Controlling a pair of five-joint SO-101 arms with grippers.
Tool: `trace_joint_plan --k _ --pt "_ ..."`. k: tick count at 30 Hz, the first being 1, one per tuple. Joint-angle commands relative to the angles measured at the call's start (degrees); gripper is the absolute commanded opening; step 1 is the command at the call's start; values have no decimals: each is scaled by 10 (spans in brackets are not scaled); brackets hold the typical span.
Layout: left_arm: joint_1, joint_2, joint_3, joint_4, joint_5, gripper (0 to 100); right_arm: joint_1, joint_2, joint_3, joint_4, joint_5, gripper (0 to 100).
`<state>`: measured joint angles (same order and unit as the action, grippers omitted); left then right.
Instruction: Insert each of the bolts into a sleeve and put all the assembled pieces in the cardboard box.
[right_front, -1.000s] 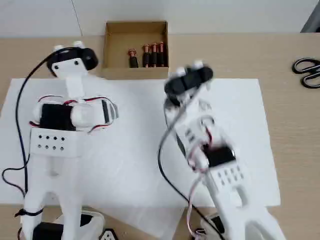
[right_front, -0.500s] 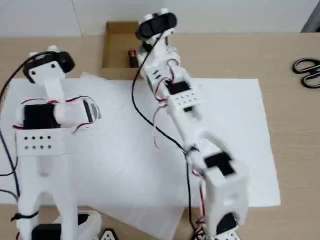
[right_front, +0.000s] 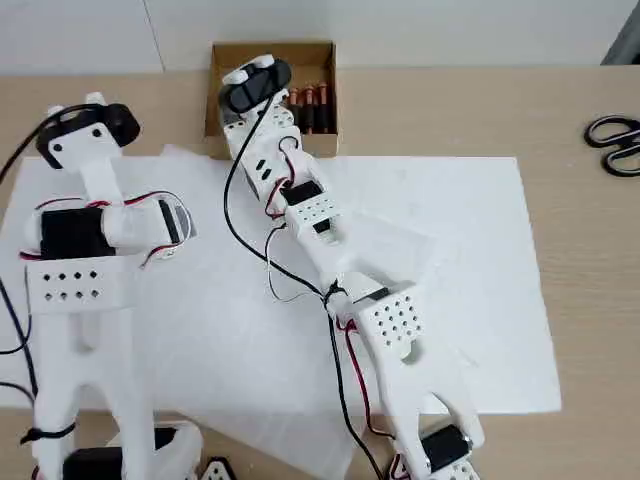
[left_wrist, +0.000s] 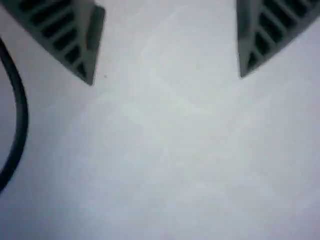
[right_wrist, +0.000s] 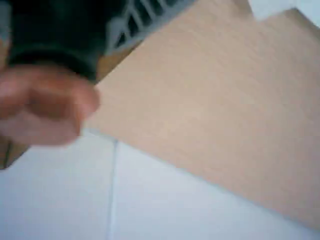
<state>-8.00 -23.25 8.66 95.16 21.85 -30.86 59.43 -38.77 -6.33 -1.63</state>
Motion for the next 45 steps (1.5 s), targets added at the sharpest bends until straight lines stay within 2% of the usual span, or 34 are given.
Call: trace_joint_plan --k 1,12,19,27,32,42,45 --pt "-2 -3 -22 4 -4 178 -1 11 -67 -18 7 4" --pt "-2 -2 -22 4 -4 178 -1 47 -81 -18 7 7" --pt "1 -2 0 4 -4 178 0 44 -81 -5 8 182" --pt "2 -3 3 1 -4 178 14 22 -99 11 9 188" --pt "2 -3 -4 0 -5 178 35 -51 -107 103 9 188" --pt "3 -28 -116 14 -7 178 51 -284 -106 349 8 188" --pt "3 -84 -143 11 -44 178 51 -359 -106 437 8 188"
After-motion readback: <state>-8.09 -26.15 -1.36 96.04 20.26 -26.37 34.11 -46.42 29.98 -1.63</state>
